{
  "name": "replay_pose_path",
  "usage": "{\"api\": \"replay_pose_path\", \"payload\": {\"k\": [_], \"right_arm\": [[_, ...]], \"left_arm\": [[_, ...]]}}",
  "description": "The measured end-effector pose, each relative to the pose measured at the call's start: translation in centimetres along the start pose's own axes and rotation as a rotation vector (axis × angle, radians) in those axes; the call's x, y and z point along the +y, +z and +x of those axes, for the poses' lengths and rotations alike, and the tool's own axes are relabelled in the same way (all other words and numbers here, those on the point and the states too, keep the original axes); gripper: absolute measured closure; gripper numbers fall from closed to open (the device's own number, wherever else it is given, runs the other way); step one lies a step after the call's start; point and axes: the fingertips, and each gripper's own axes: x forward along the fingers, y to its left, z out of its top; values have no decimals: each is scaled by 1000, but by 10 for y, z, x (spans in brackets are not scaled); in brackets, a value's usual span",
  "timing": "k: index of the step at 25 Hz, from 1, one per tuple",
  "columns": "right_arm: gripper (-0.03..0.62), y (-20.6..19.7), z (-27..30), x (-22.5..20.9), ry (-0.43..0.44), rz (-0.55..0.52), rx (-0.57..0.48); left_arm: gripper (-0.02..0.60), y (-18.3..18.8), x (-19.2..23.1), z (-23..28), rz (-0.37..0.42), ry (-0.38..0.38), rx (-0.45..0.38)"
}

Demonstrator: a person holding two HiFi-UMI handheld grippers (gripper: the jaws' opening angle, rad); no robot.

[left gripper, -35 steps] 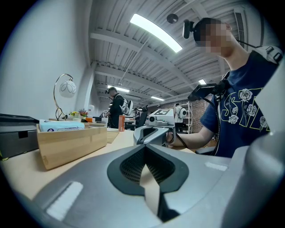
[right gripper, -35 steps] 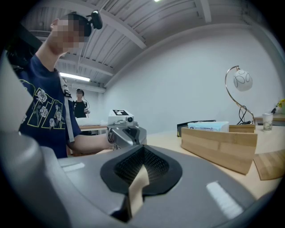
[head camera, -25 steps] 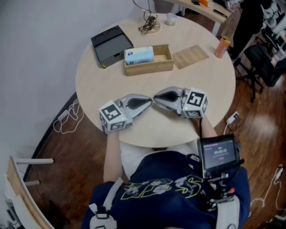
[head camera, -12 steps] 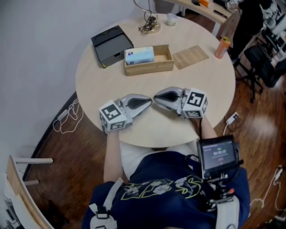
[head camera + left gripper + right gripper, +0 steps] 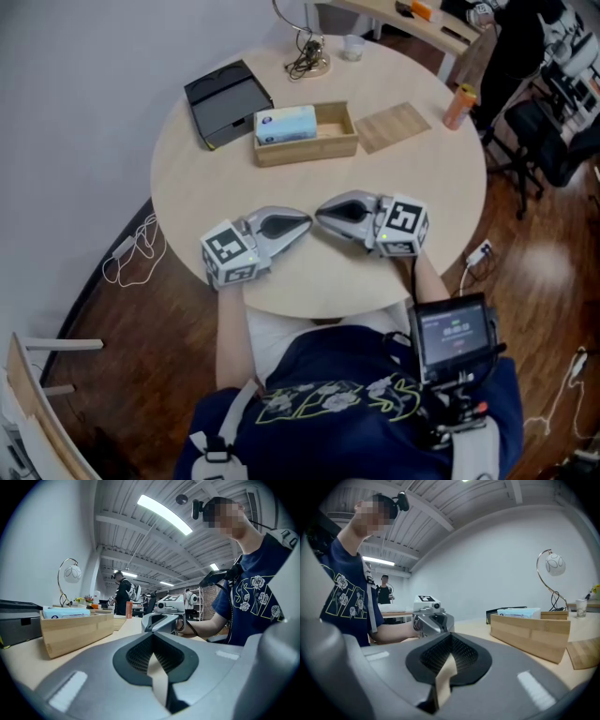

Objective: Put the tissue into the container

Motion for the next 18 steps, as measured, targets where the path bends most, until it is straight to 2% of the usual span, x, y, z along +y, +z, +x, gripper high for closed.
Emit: {"api": "replay_pose_path", "payload": {"k": [11, 18], "right_arm": [[586, -3, -1, -6, -11, 8, 2], [586, -1, -1, -6, -10, 1, -1]], "left_arm": [[578, -3, 5, 2, -8, 3, -10], [577, -1, 11, -1, -10, 46, -5]]}}
